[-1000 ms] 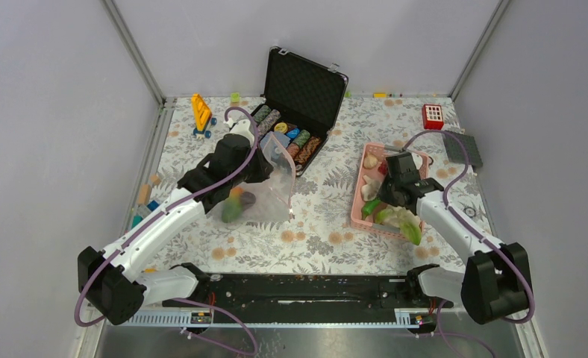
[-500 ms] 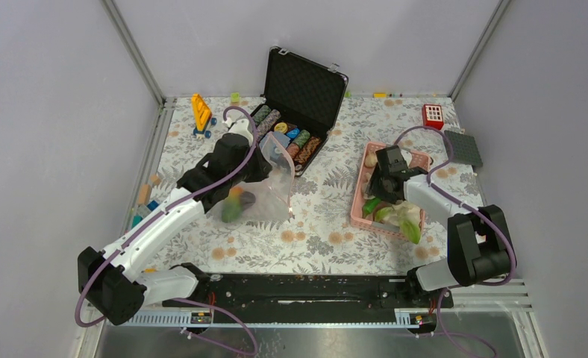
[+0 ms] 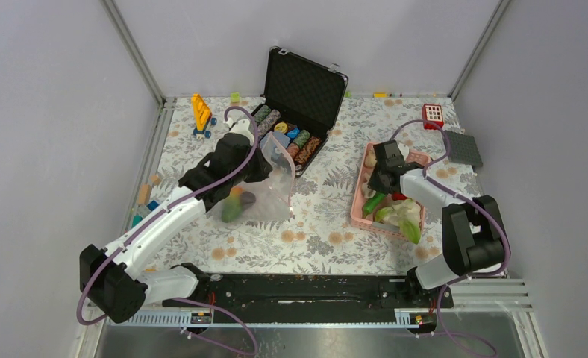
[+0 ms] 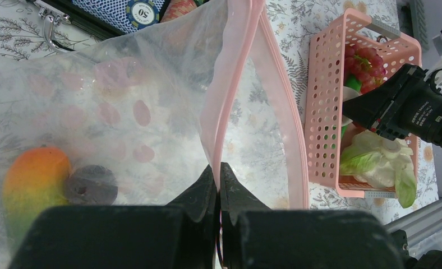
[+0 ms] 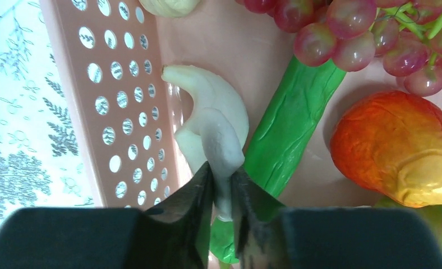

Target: Place the food in the zip-top bag and seal the zipper

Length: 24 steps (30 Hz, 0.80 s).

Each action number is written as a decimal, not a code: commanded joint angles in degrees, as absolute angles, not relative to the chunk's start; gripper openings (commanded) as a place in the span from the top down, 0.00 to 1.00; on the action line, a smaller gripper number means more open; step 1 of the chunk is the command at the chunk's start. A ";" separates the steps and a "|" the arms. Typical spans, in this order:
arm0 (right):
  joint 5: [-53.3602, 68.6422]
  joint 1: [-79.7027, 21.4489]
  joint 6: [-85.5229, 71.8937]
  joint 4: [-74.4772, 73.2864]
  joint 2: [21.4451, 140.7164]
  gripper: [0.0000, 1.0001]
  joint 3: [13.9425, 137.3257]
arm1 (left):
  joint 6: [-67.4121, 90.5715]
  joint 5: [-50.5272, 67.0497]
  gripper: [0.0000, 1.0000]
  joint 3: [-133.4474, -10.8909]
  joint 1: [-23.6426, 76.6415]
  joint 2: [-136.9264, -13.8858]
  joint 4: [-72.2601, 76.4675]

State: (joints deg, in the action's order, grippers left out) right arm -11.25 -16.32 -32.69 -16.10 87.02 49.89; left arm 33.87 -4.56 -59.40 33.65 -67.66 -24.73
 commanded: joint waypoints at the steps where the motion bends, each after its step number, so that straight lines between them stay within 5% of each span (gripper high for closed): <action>1: -12.98 -15.91 -32.46 -15.15 84.93 0.85 51.39 | 33.09 -4.83 1.00 -59.60 33.13 -67.41 -22.32; 8: -17.83 -15.93 -30.97 -21.24 74.42 0.98 49.92 | 33.29 -4.27 1.00 -59.94 33.13 -67.50 -22.32; 15: -20.91 -15.93 -28.64 -26.26 61.05 1.00 48.57 | 33.56 -3.32 1.00 -59.82 33.11 -67.41 -21.90; 24: 24.12 -16.35 -27.28 -10.76 55.17 1.00 50.88 | 34.63 -1.30 1.00 -59.34 33.13 -67.07 -20.93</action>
State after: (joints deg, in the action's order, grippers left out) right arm -0.38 -15.97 -27.83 -20.43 53.69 48.75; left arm 34.13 -3.20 -59.40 33.43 -67.66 -24.67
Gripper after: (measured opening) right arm 0.127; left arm 0.008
